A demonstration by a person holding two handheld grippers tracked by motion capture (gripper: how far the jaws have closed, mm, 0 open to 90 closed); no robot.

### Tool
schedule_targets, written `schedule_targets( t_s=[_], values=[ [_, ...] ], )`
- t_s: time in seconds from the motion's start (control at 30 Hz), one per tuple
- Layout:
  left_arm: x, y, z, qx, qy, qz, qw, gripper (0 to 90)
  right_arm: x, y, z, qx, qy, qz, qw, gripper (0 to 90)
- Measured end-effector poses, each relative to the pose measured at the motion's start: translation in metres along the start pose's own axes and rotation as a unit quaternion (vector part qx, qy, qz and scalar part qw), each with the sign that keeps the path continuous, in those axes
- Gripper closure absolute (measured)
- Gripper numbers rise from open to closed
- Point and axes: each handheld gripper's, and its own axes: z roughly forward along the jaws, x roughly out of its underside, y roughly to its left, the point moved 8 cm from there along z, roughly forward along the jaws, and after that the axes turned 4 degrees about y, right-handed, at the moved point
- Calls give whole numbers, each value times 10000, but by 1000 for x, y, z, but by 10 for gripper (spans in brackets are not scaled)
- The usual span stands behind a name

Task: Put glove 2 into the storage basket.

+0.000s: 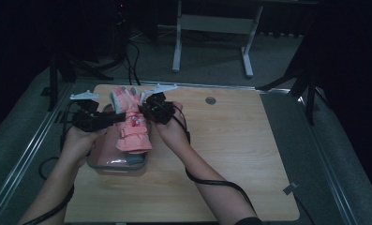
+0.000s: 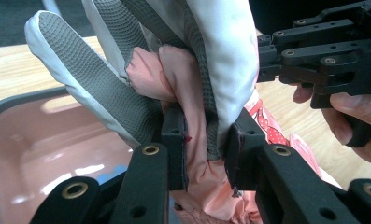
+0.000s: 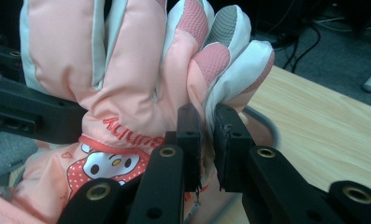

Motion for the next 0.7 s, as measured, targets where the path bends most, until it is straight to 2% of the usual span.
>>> schedule_targets(
  t_s=[0.17, 0.2, 0.23, 0.3, 0.5, 0.7],
  values=[
    [18, 25, 9, 41, -34, -216, 9998, 724, 6, 7, 30, -12, 147, -10, 9999, 813],
    [18, 25, 9, 41, -34, -216, 9998, 724, 8, 7, 36, 0, 173, -1, 9999, 813],
    [26, 33, 14, 44, 7, -307, 9995, 724, 11, 7, 42, -15, 253, 9, 9997, 813],
    [33, 39, 21, 49, 33, -364, 9993, 723, 16, 6, 51, 18, 332, 40, 9994, 813],
    [54, 50, 44, 145, 286, -620, 9976, 721, 42, 0, 73, 78, 655, 169, 9977, 813],
    [68, 56, 54, 123, 501, -775, 9957, 715, 61, 0, 87, 77, 992, 152, 9949, 810]
  ],
)
